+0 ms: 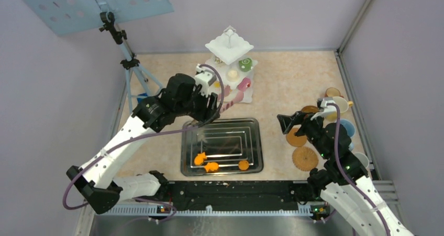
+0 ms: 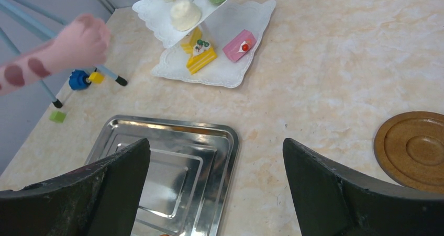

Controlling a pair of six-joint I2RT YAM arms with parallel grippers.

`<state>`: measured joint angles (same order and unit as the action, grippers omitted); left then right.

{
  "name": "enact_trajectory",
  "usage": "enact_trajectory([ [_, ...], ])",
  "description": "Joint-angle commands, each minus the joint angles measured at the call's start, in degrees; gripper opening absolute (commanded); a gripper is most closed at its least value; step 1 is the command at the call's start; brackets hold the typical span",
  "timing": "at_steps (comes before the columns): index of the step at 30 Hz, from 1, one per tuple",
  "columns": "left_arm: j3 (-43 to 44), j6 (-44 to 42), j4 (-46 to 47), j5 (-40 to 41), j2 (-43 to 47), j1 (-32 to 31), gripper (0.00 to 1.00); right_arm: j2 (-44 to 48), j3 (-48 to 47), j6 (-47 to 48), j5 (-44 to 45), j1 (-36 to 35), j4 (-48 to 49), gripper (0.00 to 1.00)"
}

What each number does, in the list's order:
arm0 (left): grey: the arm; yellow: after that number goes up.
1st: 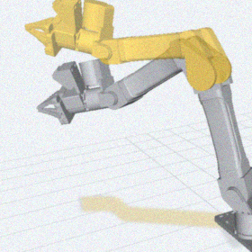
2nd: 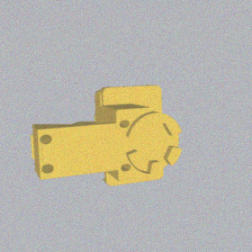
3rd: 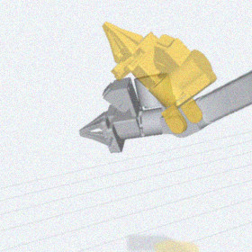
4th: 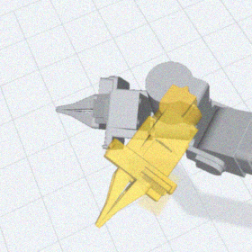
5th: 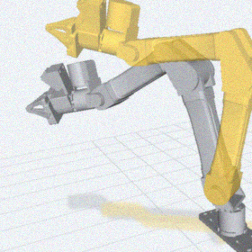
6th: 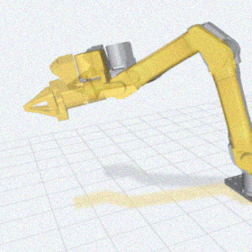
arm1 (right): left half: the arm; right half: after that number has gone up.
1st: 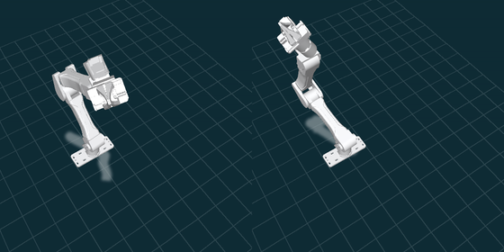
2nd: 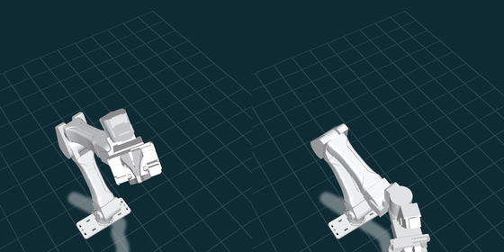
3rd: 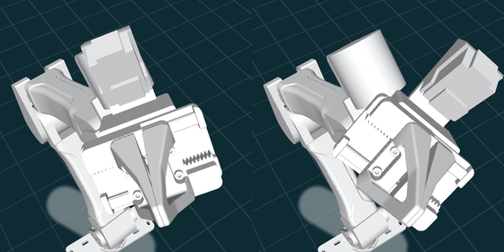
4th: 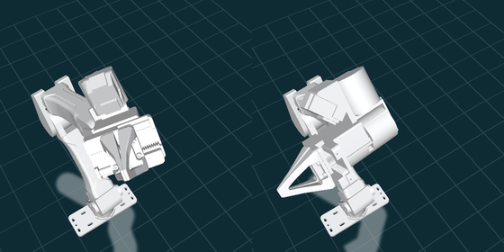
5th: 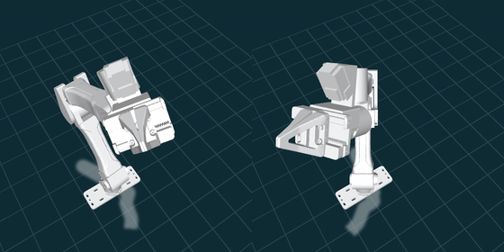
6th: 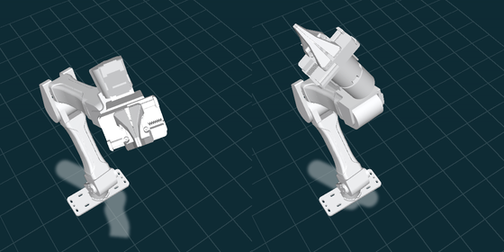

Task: Serve the afternoon tea

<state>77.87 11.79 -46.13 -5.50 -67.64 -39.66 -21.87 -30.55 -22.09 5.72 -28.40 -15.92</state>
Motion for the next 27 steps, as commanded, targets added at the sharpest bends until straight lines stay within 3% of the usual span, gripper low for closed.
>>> enact_trajectory([
  [1,-5.04,-0.67,-7.0,-8.79,1.19,-3.33,0.61,-0.36,-1.74,0.97,-0.31,-0.47,1.47,0.95],
  [6,-9.15,3.32,-8.51,-2.9,-3.33,-14.93,0.61,-0.28,-2.69,1.16,0.25,-0.43,0.34,0.95],
  [14,-7.86,7.55,-10.86,4.95,-13.72,-28.05,0.62,0.52,-3.62,1.53,1.26,-0.48,-1.78,0.95],
  [27,-8.39,11.39,-10.8,10.59,-15.57,-34.34,0.62,0.68,-3.38,1.2,0.8,-0.48,-1.79,0.95],
])
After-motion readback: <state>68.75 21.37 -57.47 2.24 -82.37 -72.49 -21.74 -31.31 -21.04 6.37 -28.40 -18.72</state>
